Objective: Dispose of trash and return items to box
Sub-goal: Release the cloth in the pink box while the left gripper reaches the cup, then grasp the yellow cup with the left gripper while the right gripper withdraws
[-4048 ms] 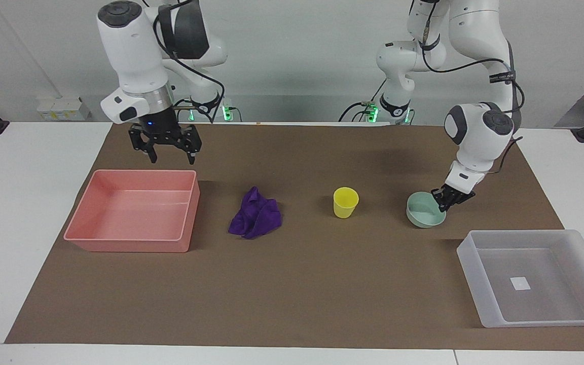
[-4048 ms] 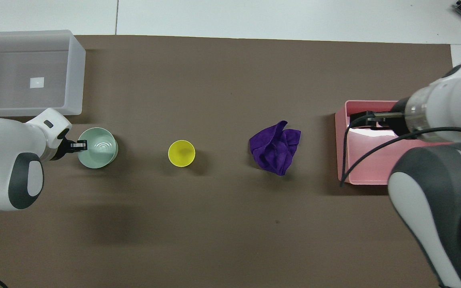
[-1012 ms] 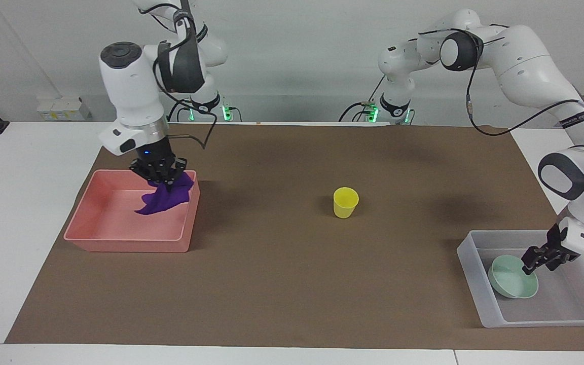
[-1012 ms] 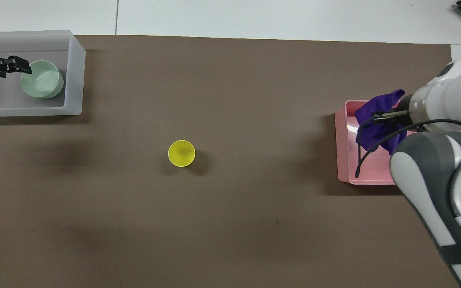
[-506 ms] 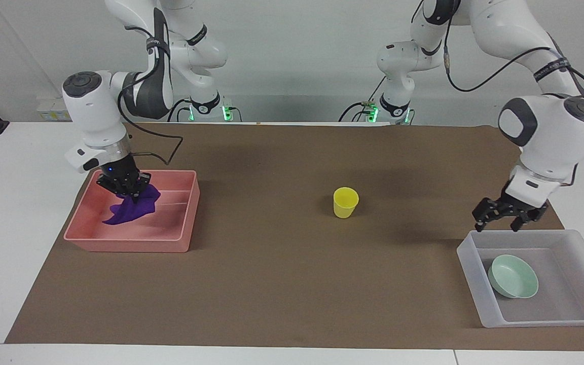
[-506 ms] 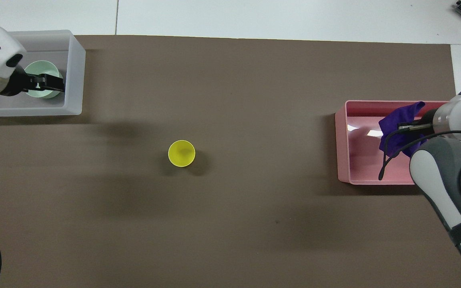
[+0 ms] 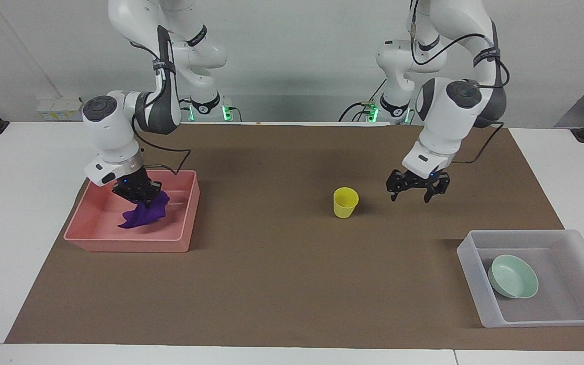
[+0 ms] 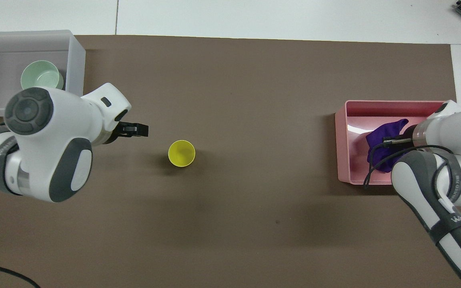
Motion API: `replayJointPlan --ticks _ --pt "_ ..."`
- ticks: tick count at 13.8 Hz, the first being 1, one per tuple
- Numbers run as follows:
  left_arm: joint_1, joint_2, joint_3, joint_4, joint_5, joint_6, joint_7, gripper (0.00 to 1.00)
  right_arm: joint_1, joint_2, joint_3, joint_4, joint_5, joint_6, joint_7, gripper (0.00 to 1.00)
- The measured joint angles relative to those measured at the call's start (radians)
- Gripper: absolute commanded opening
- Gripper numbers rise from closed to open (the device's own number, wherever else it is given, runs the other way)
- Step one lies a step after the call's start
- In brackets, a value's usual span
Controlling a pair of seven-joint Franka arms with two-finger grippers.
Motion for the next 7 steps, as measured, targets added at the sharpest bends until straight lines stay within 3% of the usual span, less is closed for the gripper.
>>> replayJointPlan --ticks 3,6,7 --pt "-0.099 -0.001 -0.001 -0.061 0.000 0.069 -0.135 0.95 0.015 -0.011 0.010 0.012 0.000 0.005 0.063 1.00" --pt "-0.146 0.002 -0.001 -0.109 0.000 0.155 -0.174 0.66 0.099 -0.047 0.017 0.087 -0.001 -0.085 0.223 1.00" --pt "-0.152 0.005 0.000 -0.126 0.000 0.175 -0.176 0.60 0.126 -0.060 0.018 0.120 -0.001 -0.133 0.269 1.00"
